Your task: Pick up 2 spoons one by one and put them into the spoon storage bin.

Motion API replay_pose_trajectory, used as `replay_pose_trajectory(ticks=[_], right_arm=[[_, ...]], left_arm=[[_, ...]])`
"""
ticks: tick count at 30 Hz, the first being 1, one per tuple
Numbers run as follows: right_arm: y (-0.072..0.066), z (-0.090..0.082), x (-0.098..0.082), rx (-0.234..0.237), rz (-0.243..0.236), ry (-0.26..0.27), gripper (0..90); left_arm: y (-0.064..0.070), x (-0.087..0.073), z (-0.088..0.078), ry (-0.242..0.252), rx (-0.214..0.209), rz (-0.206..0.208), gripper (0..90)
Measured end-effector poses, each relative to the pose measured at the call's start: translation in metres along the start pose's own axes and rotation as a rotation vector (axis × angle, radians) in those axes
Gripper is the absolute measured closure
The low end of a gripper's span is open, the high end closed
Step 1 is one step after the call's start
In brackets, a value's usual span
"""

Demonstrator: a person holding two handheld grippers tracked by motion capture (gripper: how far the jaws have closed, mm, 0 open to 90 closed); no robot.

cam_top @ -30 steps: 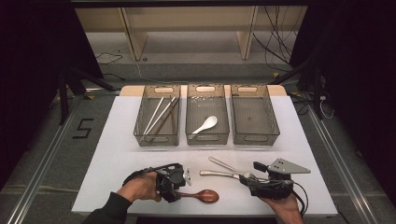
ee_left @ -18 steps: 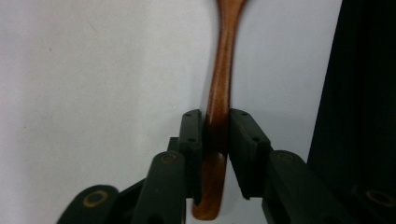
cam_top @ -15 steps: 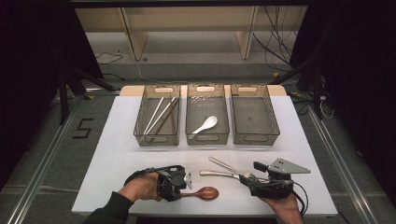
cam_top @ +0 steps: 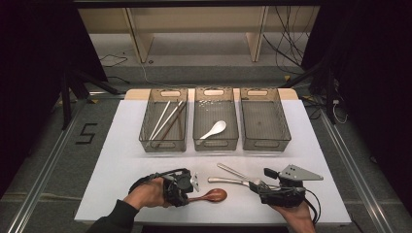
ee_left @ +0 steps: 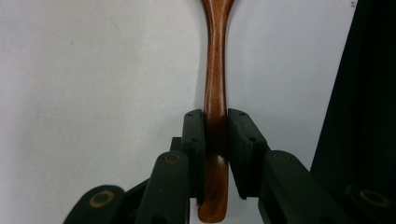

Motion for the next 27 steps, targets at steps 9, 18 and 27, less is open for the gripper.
replay_pose_trajectory(ticks=[9, 18, 27], right_arm=[[0.0, 0.0, 0.0, 0.0, -0.001, 0.0, 23.9], [0.0, 0.0, 0.0, -0.001, 0.0, 0.0, 23.9], [0.0, 0.001, 0.0, 0.001, 0.0, -0.001, 23.9]], left_arm=[[0.0, 0.003, -0.014, 0.075, 0.006, -0.033, 77.2], [0.002, 0.007, -0.027, 0.158, 0.033, -0.04, 77.2], [-0.014, 0.022, -0.062, 0.313, 0.126, -0.104, 77.2]])
Point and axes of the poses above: each handheld gripper's, and its own axes: z roughly forward along the jaws, x roughly out of its top, y roughly to its right, the point moved 3 cm from there along z, roughly forward along the jaws, and after that the axes turned 10 degrees about -x, right-handed, at the moved point
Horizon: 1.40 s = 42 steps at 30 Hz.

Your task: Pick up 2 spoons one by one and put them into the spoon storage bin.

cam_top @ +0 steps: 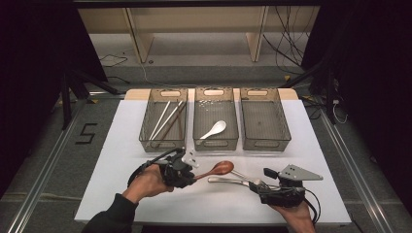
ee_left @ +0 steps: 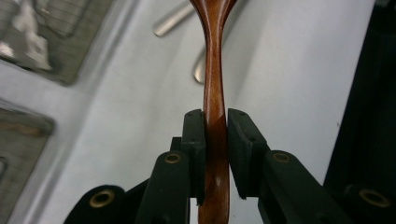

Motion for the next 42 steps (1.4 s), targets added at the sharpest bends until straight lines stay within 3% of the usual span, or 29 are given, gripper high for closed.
replay_pose_trajectory(ticks=[4, 14, 27, 33, 42], right_arm=[[0.0, 0.0, 0.0, 0.001, 0.001, 0.0, 23.9], [0.002, 0.0, 0.0, 0.001, 0.0, 0.003, 23.9], [0.002, -0.001, 0.0, 0.005, 0.002, 0.003, 23.9], [0.002, 0.0, 0.0, 0.004, 0.003, 0.004, 23.9], [0.002, -0.001, 0.0, 0.005, 0.004, 0.005, 23.9]], left_arm=[[-0.018, 0.014, -0.01, 0.063, 0.033, -0.045, 77.2], [-0.06, 0.046, -0.02, 0.163, 0.088, -0.138, 77.2], [-0.104, 0.076, -0.009, 0.21, 0.113, -0.228, 77.2], [-0.117, 0.084, -0.004, 0.233, 0.133, -0.262, 77.2], [-0.132, 0.09, 0.011, 0.217, 0.159, -0.312, 77.1]])
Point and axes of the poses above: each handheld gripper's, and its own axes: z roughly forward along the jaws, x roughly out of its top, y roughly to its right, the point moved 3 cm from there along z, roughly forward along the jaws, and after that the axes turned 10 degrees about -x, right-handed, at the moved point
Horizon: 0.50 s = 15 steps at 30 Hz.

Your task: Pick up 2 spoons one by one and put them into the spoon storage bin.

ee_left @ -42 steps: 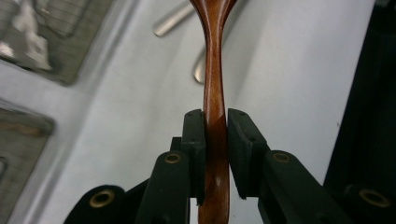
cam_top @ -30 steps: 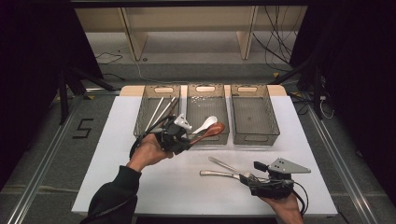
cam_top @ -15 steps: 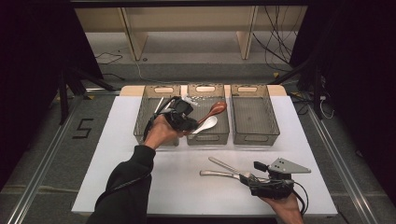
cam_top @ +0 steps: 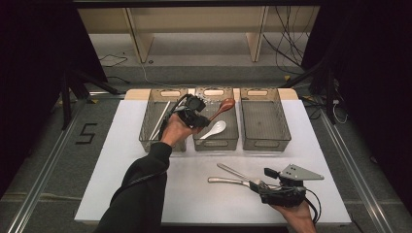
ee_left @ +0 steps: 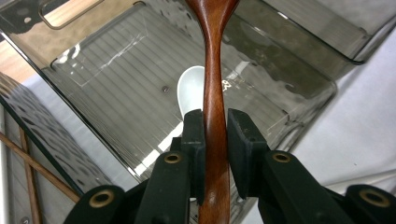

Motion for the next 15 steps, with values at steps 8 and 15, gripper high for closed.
replay_pose_trajectory(ticks=[8, 15], right_arm=[[0.0, 0.0, 0.0, -0.001, -0.001, 0.002, 23.9], [0.0, 0.0, 0.0, -0.001, 0.0, 0.004, 23.9]], left_arm=[[-0.006, 0.0, 0.01, -0.015, 0.015, -0.028, 77.1], [-0.008, -0.002, 0.015, -0.026, 0.018, -0.04, 76.9]])
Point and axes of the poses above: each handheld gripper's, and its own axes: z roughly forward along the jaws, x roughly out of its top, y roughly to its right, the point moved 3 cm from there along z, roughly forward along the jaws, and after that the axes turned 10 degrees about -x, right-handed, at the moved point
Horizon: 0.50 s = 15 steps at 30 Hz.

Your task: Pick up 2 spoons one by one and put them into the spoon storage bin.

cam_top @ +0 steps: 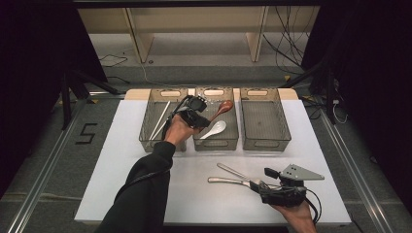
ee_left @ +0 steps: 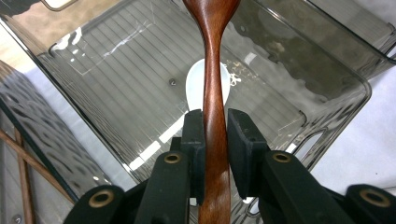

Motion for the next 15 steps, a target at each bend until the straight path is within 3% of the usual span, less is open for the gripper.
replay_pose_trajectory(ticks=[5, 9, 15], right_arm=[[0.0, 0.0, 0.0, 0.0, 0.003, -0.002, 23.9], [0.0, 0.0, 0.0, 0.0, 0.002, -0.003, 23.9], [0.0, 0.0, 0.0, -0.001, 0.0, -0.003, 23.9]], left_arm=[[-0.003, -0.001, 0.003, 0.005, 0.002, -0.03, 74.9], [-0.001, -0.001, 0.003, 0.002, -0.01, -0.022, 64.9], [0.006, -0.001, -0.007, 0.037, -0.064, -0.047, 50.9]])
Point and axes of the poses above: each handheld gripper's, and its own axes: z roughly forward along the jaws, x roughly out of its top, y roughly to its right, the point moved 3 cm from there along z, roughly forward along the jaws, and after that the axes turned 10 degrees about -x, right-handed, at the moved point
